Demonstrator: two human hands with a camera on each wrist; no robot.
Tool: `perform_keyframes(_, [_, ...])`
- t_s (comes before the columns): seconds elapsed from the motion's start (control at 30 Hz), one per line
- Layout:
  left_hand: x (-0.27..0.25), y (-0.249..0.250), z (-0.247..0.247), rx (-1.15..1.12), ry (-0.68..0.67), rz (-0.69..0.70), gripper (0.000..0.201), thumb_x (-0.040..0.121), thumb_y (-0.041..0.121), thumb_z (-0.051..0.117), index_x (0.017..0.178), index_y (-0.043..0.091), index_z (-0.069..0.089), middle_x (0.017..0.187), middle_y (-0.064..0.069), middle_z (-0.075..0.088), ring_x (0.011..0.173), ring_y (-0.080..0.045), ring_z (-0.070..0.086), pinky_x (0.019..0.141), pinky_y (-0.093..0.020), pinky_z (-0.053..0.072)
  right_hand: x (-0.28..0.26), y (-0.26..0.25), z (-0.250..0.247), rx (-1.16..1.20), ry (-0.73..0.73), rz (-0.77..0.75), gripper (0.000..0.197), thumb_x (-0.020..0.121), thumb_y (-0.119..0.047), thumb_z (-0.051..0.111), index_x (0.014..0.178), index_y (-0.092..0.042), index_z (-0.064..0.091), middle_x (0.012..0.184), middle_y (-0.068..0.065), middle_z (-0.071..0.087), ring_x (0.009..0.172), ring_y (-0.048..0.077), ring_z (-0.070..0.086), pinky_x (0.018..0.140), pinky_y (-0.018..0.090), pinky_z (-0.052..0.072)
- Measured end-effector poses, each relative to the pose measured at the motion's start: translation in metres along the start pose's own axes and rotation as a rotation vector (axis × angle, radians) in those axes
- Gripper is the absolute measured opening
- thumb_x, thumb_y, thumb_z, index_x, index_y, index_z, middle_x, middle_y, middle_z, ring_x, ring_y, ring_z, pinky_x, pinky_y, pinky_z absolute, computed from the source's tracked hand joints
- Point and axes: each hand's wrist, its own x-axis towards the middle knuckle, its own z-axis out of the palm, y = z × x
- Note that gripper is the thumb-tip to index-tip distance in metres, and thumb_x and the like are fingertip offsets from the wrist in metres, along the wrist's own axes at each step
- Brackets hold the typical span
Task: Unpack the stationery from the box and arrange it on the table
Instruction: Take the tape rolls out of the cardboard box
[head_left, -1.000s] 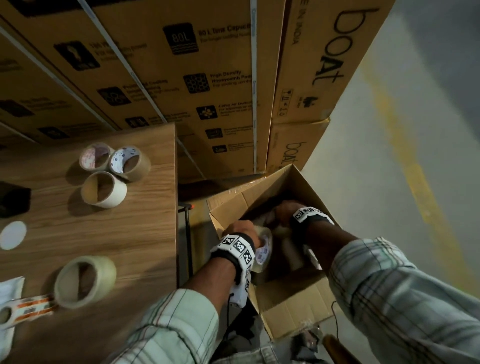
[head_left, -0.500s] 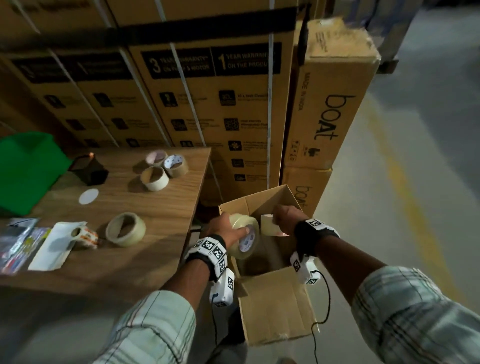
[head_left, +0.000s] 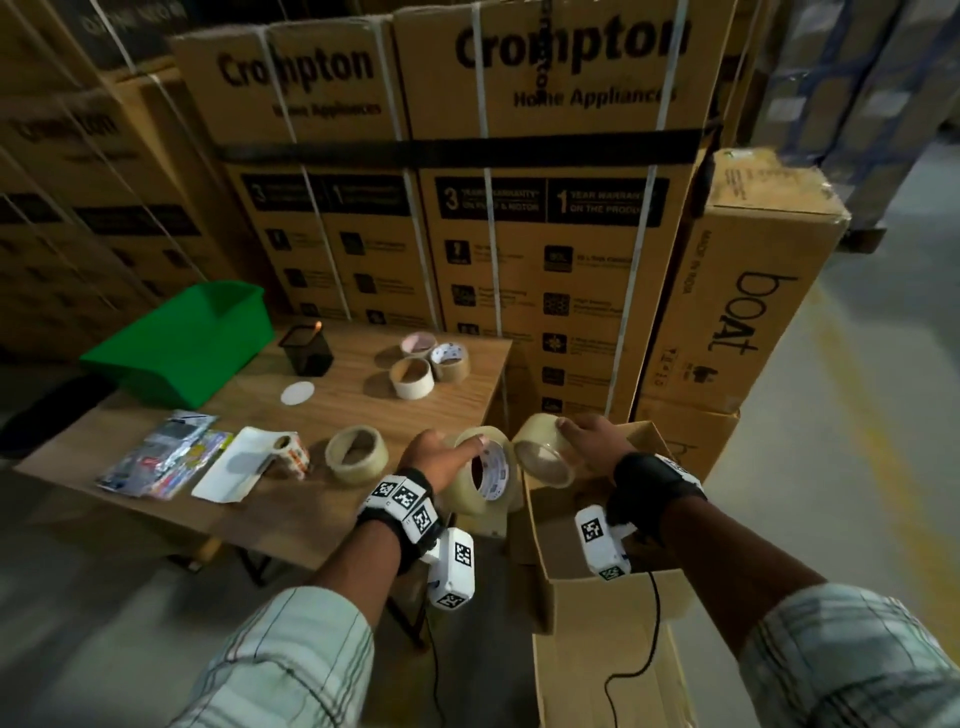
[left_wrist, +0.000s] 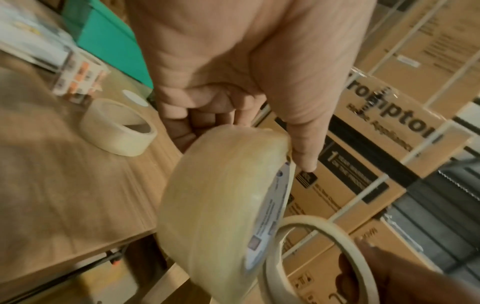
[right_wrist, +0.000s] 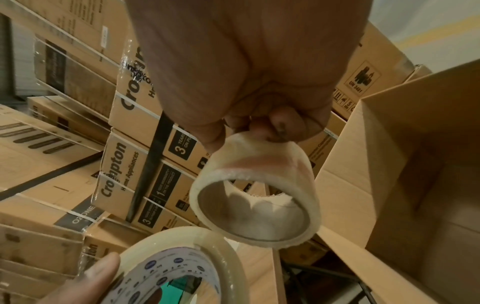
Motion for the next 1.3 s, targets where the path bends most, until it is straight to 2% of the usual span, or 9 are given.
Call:
perform_keyframes(0.2, [0.019,-0.053,-0.071,-0.109,-0.084,0.030,0.040,0.081,0.036,0.074,0.101,0.006,0.059,0.105,0.000,0.059,0.098,-0.017,0.056,0.085,-0.027,0.043,0.005,-0.028,0.083,-0.109,0.092,-0.020,0.034,0.097,-0.039,0.046,0.110,-0.013,0.064,0.098,0.009,0.063,0.092,0.026,0.060,0.077,0.032,0.045])
perform_keyframes(0.4, [0.052,-0.129,-0.160,-0.043,-0.221,0.030,0.073,0.074,0.053,0.074,0.125,0.007,0.049,0.123,0.004,0.055,0.116,-0.018,0.053,0.100,-0.029,0.042,0.009,-0.068,0.191,-0.116,0.192,0.011,0.039,0.094,-0.040,0.047,0.102,-0.008,0.067,0.096,0.014,0.067,0.091,0.032,0.064,0.087,0.043,0.051])
perform_keyframes(0.53, [0.067,-0.162,-0.202,0.014,-0.244,0.003,0.117,0.049,0.082,0.068,0.136,0.008,0.046,0.136,-0.008,0.054,0.122,-0.028,0.053,0.105,-0.037,0.043,0.003,-0.086,0.238,-0.210,0.241,0.069,0.038,0.095,-0.042,0.044,0.103,-0.010,0.065,0.105,0.016,0.065,0.098,0.031,0.061,0.083,0.034,0.045])
perform_keyframes(0.63, [0.076,-0.177,-0.217,-0.069,-0.276,-0.006,0.113,0.051,0.076,0.065,0.138,0.005,0.045,0.141,-0.012,0.050,0.126,-0.030,0.051,0.107,-0.040,0.041,-0.004,-0.091,0.257,-0.213,0.258,0.103,0.040,0.096,-0.040,0.043,0.107,-0.008,0.064,0.108,0.017,0.064,0.100,0.031,0.060,0.078,0.030,0.041])
perform_keyframes(0.73, [0.074,-0.177,-0.224,-0.061,-0.299,-0.012,0.081,0.066,0.058,0.064,0.128,0.007,0.051,0.129,-0.011,0.057,0.115,-0.030,0.057,0.097,-0.036,0.047,-0.010,-0.094,0.265,-0.188,0.251,0.129,0.035,0.095,-0.040,0.047,0.105,-0.011,0.064,0.101,0.013,0.065,0.092,0.030,0.062,0.077,0.032,0.046])
perform_keyframes(0.83, [0.073,-0.179,-0.222,0.200,-0.322,0.123,0.052,0.084,0.038,0.064,0.125,0.008,0.051,0.120,-0.006,0.056,0.114,-0.027,0.055,0.086,-0.029,0.042,-0.015,-0.096,0.272,-0.213,0.144,0.115,0.020,0.092,-0.035,0.055,0.088,-0.017,0.060,0.082,0.008,0.065,0.068,0.021,0.061,0.061,0.032,0.050])
perform_keyframes(0.93, [0.076,-0.184,-0.211,0.465,-0.360,0.269,0.038,0.081,0.031,0.069,0.110,0.013,0.052,0.118,-0.012,0.059,0.108,-0.028,0.058,0.085,-0.031,0.044,-0.018,-0.094,0.284,-0.313,0.108,0.074,0.013,0.088,-0.027,0.061,0.079,-0.019,0.058,0.075,0.005,0.064,0.059,0.017,0.061,0.050,0.026,0.050])
perform_keyframes(1.13, [0.081,-0.205,-0.180,0.783,-0.249,0.421,0.042,0.083,0.024,0.065,0.122,0.012,0.056,0.134,-0.008,0.054,0.125,-0.027,0.050,0.102,-0.035,0.040,-0.019,-0.074,0.309,-0.535,0.140,-0.001,0.018,0.081,-0.031,0.069,0.094,-0.019,0.068,0.100,0.005,0.065,0.088,0.020,0.060,0.073,0.026,0.047])
perform_keyframes(1.3, [0.092,-0.214,-0.162,0.797,-0.259,0.370,0.037,0.095,0.017,0.049,0.132,0.012,0.051,0.144,-0.008,0.047,0.132,-0.025,0.044,0.107,-0.032,0.033,-0.018,-0.062,0.310,-0.600,0.101,-0.039,0.032,0.087,-0.028,0.064,0.119,-0.024,0.063,0.117,0.002,0.063,0.105,0.021,0.060,0.088,0.029,0.049])
